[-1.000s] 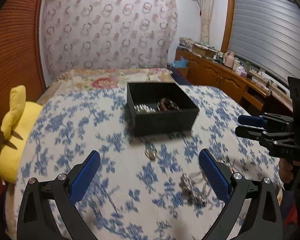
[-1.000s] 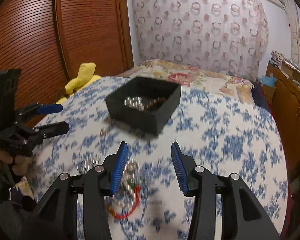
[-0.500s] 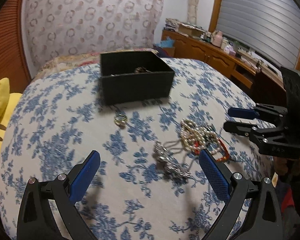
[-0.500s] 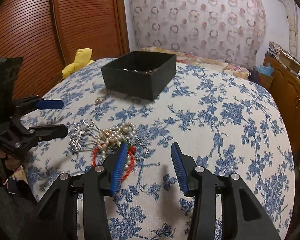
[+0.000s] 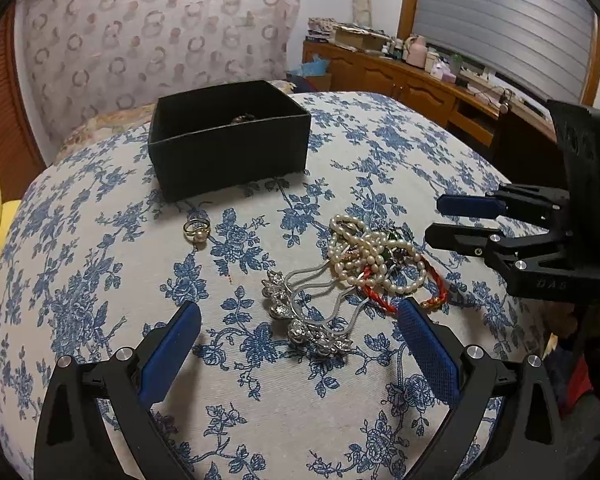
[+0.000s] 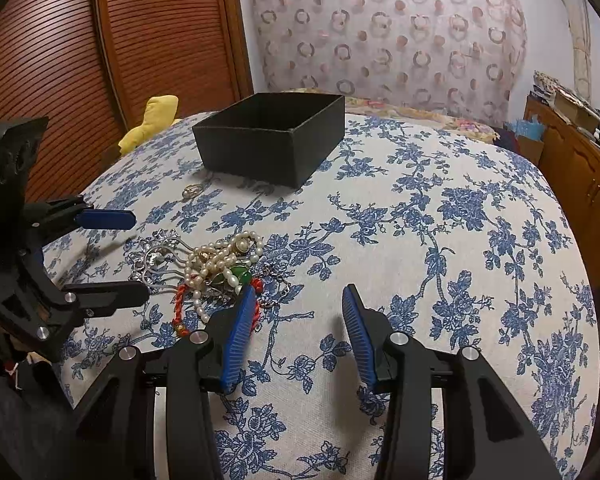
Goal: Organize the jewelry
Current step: 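Reach the left tool to the silver chain jewelry and close on it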
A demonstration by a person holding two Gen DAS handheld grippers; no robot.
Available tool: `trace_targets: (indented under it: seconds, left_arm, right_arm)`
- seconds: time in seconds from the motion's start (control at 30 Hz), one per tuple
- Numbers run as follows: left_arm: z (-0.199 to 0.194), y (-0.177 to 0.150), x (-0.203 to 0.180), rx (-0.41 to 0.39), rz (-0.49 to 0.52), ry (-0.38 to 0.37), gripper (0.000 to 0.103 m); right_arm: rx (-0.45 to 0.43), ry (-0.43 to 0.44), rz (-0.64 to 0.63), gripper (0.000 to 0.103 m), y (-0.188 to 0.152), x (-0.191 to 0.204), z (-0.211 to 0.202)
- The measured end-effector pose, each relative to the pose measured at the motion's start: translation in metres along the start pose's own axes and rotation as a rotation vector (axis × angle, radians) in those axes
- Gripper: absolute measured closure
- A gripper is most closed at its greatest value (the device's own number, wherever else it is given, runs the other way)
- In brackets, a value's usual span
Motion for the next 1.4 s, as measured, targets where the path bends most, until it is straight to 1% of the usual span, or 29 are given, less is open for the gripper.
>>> trace_targets:
  seconds: [0.17, 0.23, 0.37, 0.4, 0.43, 0.47, 0.57, 0.63, 0.67, 0.7, 0.9, 1.0, 1.13, 1.4]
  left_arm:
    - [0.004, -0.003, -0.004, 0.023, 0.019, -0.001, 0.022]
    - [0.006, -0.003, -0.005, 0.031, 0.024, -0.001, 0.032]
    - [0.007, -0.003, -0.006, 0.029, 0.038, 0.011, 0.038]
    - [0.008, -0.003, -0.006, 0.028, 0.042, 0.014, 0.045]
    - [0.008, -0.003, -0.007, 0.023, 0.050, 0.017, 0.054]
    - [0.007, -0.004, -0.009, 0.021, 0.057, 0.008, 0.057]
    - [0.004, -0.005, -0.010, 0.015, 0.060, -0.001, 0.059]
    - [0.000, -0.005, -0.008, 0.003, 0.052, -0.008, 0.063]
    - [-0.002, -0.005, -0.006, -0.004, 0.044, -0.010, 0.071]
    - [-0.004, -0.004, -0.004, -0.010, 0.037, -0.009, 0.073]
    - [-0.009, -0.003, 0.003, -0.014, 0.016, -0.026, 0.077]
    - [-0.013, 0.000, 0.005, -0.040, -0.004, -0.034, 0.086]
    - [-0.018, 0.001, 0.006, -0.062, -0.018, -0.048, 0.090]
    - [-0.028, 0.004, 0.006, -0.111, -0.027, -0.040, 0.092]
  right_arm:
    - [0.001, 0.000, 0.002, 0.055, 0.000, 0.000, 0.001]
    - [0.001, 0.001, 0.001, 0.055, 0.000, 0.000, 0.001]
    - [0.001, 0.000, 0.001, 0.055, 0.000, 0.000, 0.001]
    - [0.001, 0.000, 0.001, 0.055, 0.000, 0.000, 0.001]
    - [0.001, 0.000, 0.002, 0.055, -0.001, 0.000, 0.000]
    - [0.001, 0.000, 0.001, 0.055, 0.000, 0.000, 0.000]
    - [0.001, 0.000, 0.001, 0.055, 0.000, 0.001, 0.000]
    - [0.001, -0.001, -0.001, 0.055, 0.000, 0.001, 0.000]
    - [0.000, -0.003, -0.005, 0.055, 0.000, 0.001, 0.000]
    - [0.000, -0.005, -0.011, 0.055, 0.000, 0.003, 0.000]
    - [0.001, 0.009, -0.031, 0.055, 0.002, 0.011, 0.001]
    - [-0.001, 0.012, -0.031, 0.055, 0.002, 0.013, 0.001]
    - [-0.001, 0.012, -0.031, 0.055, 0.002, 0.013, 0.001]
    - [-0.005, 0.020, -0.026, 0.055, 0.003, 0.013, 0.000]
Point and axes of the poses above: each gripper's, at about its wrist camera, not at the fingertips, and z roughly the way its jaws point, x to its left, y to its top, the point moved 5 cm from there along z, roughly the way its jaws point, and after that the axes turned 11 degrees about -z, right-handed, at the moved point
